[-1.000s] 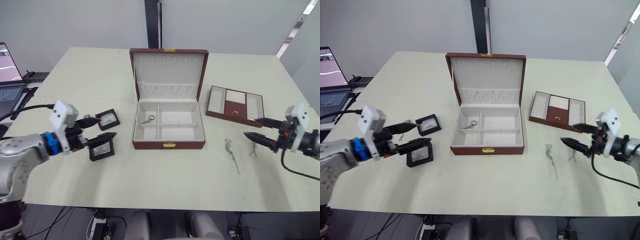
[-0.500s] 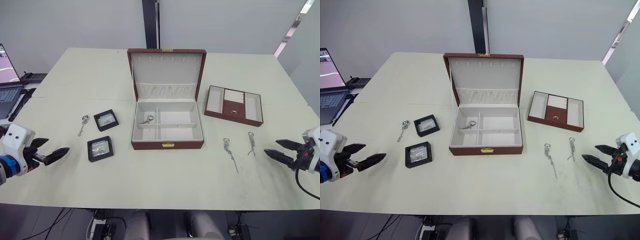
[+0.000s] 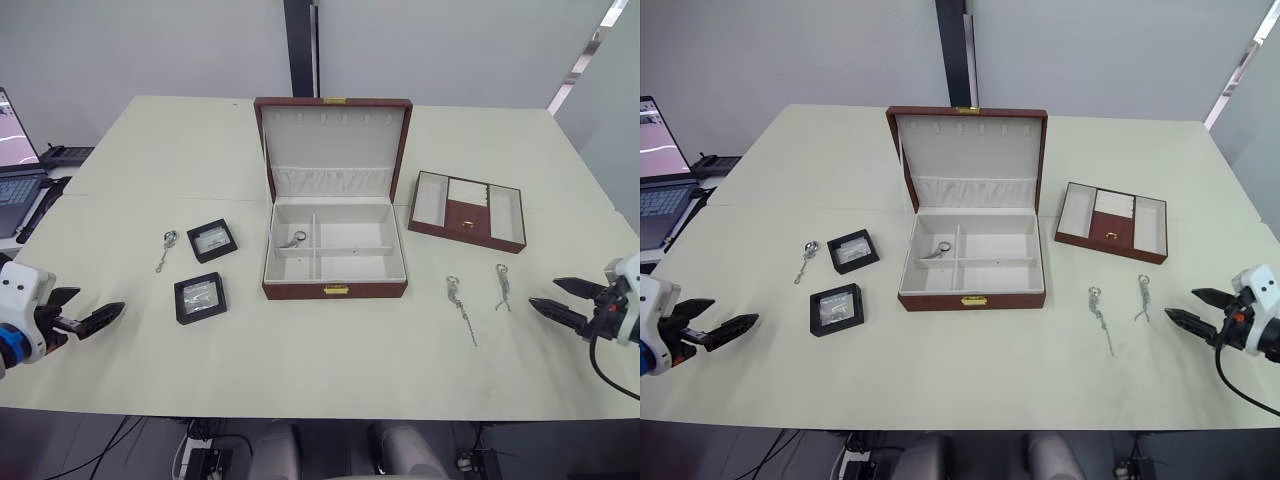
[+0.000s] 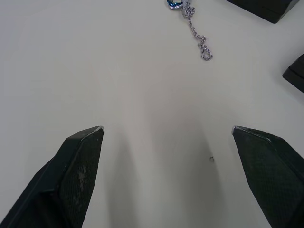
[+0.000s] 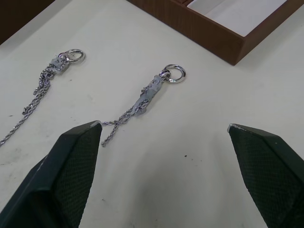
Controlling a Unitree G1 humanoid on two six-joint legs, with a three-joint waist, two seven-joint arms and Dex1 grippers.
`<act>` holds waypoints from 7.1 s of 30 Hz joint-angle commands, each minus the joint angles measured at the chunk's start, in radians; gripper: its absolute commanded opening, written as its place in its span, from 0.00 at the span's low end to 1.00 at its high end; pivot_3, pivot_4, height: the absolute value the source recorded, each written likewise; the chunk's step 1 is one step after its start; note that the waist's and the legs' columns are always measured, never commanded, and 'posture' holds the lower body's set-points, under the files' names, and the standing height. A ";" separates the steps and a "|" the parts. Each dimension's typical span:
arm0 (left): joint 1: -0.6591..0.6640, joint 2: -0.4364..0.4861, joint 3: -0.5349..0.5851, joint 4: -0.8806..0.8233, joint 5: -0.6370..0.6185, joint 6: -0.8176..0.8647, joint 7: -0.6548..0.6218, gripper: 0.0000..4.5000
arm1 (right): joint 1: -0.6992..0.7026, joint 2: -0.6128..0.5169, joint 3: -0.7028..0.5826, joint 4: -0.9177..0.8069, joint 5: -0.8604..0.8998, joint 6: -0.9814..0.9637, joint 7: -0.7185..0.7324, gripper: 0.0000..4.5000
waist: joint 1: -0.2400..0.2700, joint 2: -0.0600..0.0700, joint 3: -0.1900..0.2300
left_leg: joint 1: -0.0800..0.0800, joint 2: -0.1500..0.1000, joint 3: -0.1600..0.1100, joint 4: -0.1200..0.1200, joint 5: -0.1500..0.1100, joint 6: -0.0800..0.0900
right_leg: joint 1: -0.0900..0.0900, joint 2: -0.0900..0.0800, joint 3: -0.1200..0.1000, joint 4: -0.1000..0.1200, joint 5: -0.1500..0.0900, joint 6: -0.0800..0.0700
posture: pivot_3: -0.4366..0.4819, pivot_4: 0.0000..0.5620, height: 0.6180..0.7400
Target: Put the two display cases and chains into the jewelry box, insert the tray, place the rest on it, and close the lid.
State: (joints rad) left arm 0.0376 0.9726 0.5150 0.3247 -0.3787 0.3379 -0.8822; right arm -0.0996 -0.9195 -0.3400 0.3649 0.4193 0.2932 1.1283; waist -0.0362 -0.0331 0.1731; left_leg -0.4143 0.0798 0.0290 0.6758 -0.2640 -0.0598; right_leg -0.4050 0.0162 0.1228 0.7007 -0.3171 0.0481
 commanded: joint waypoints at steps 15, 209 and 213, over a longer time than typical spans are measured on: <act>-0.196 -0.167 0.015 -0.124 -0.072 0.092 0.229 0.99 | -0.120 0.088 0.071 -0.461 0.169 0.214 -0.057 1.00 | -0.001 0.001 -0.001 | 0.000 0.000 -0.001 0.001 0.000 0.000 | 0.000 0.000 0.000 0.003 0.000 0.000 | 0.48 0.27 1.00; -0.036 -0.206 0.130 -0.213 0.002 0.042 0.203 1.00 | 0.002 0.174 -0.100 -0.029 0.012 -0.139 -0.284 1.00 | -0.005 0.001 -0.002 | 0.000 0.000 -0.002 0.001 0.000 0.000 | 0.000 0.000 -0.001 0.004 0.000 -0.001 | 0.48 0.27 1.00; -0.032 -0.245 0.131 -0.198 0.000 0.005 0.255 1.00 | -0.008 0.194 -0.099 0.028 -0.001 -0.185 -0.306 1.00 | -0.005 0.001 -0.002 | 0.000 0.000 -0.001 0.001 0.000 0.000 | 0.000 0.000 -0.001 0.004 0.000 -0.001 | 0.48 0.27 1.00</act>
State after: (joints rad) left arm 0.0072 0.7296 0.6226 0.1331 -0.3760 0.3695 -0.6430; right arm -0.0969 -0.7273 -0.4070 0.3929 0.4156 0.1404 0.8280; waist -0.0409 -0.0322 0.1708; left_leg -0.4139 0.0796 0.0275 0.6769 -0.2639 -0.0598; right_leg -0.4048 0.0163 0.1221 0.7048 -0.3175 0.0473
